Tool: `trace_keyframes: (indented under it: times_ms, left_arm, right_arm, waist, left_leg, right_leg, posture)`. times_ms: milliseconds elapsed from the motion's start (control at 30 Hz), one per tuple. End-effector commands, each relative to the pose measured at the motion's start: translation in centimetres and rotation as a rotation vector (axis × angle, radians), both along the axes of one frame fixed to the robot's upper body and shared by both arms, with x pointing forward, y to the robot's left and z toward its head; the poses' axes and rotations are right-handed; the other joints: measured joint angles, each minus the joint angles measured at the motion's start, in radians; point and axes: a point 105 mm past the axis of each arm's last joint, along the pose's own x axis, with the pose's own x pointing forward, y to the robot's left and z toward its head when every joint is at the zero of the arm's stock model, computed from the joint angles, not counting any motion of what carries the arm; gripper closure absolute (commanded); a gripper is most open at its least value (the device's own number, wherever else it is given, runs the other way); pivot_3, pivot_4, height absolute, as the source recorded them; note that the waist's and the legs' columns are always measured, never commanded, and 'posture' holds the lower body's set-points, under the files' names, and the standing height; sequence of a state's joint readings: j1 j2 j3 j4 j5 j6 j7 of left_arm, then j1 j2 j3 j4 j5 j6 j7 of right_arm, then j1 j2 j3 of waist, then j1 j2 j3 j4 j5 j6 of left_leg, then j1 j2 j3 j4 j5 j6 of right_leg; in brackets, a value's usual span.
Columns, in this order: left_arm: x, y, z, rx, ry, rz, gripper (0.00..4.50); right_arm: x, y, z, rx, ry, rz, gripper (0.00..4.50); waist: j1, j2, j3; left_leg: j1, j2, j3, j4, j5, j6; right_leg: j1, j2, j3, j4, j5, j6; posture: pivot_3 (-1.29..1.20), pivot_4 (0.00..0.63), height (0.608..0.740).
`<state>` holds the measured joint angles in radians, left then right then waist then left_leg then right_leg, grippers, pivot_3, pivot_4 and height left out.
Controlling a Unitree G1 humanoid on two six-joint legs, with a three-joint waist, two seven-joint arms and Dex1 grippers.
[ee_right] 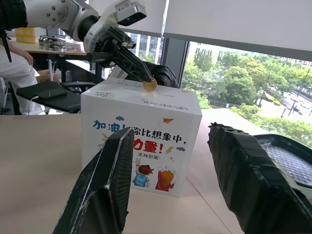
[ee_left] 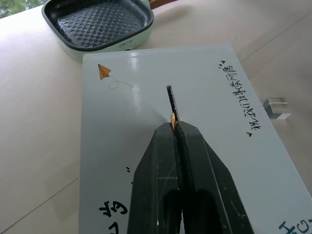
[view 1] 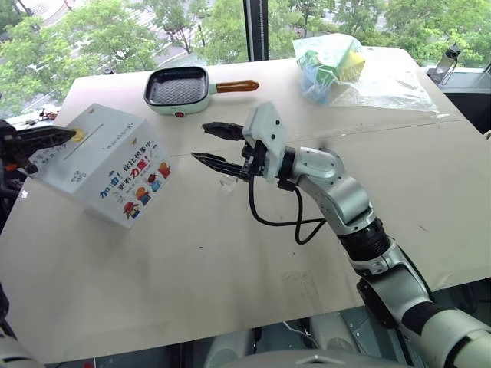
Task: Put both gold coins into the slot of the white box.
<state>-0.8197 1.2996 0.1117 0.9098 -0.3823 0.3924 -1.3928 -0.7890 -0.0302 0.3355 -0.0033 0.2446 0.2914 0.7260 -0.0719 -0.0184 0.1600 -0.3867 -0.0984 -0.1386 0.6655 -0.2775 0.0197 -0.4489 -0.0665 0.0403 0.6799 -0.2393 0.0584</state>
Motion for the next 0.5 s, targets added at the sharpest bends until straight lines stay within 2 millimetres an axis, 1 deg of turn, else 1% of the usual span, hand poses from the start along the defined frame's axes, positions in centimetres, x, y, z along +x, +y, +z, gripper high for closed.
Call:
trace_keyframes:
  times_ms: [33, 200, 433, 500]
  left_arm:
    - [-0.3, 0.3, -1.0, -0.030, 0.046, 0.006, 4.50]
    - [-0.6, -0.4, -1.8, -0.050, 0.081, -0.036, 4.50]
    - [-0.6, -0.4, -2.2, -0.066, 0.093, -0.017, 4.50]
    - [-0.6, -0.3, -2.6, -0.033, 0.095, -0.013, 4.50]
  right_arm:
    - [-0.9, -0.1, 1.4, 0.034, -0.053, 0.019, 1.88]
    - [-0.9, 0.0, 1.3, 0.029, -0.054, 0.020, 1.88]
    - [-0.8, -0.1, 1.2, 0.026, -0.054, 0.021, 1.88]
    - [-0.8, 0.0, 1.2, 0.026, -0.054, 0.021, 1.88]
  waist:
    - [0.000, 0.000, 0.000]
    - [0.000, 0.000, 0.000]
    - [0.001, 0.000, 0.000]
    - [0.001, 0.000, 0.000]
  left_leg:
    - [0.000, 0.000, 0.000, 0.000, 0.000, 0.000]
    - [0.000, 0.000, 0.000, 0.002, 0.000, 0.000]
    - [0.000, 0.000, 0.000, 0.002, 0.000, 0.000]
    - [0.000, 0.000, 0.000, 0.002, 0.000, 0.000]
  right_leg:
    - [0.000, 0.000, 0.000, 0.000, 0.000, 0.000]
    - [0.000, 0.000, 0.000, 0.001, 0.000, 0.000]
    - [0.000, 0.000, 0.000, 0.001, 0.000, 0.000]
    - [0.000, 0.000, 0.000, 0.001, 0.000, 0.000]
  posture:
    - [0.00, 0.150, 0.721]
    - [0.00, 0.150, 0.721]
    - [0.00, 0.150, 0.721]
    - [0.00, 0.150, 0.721]
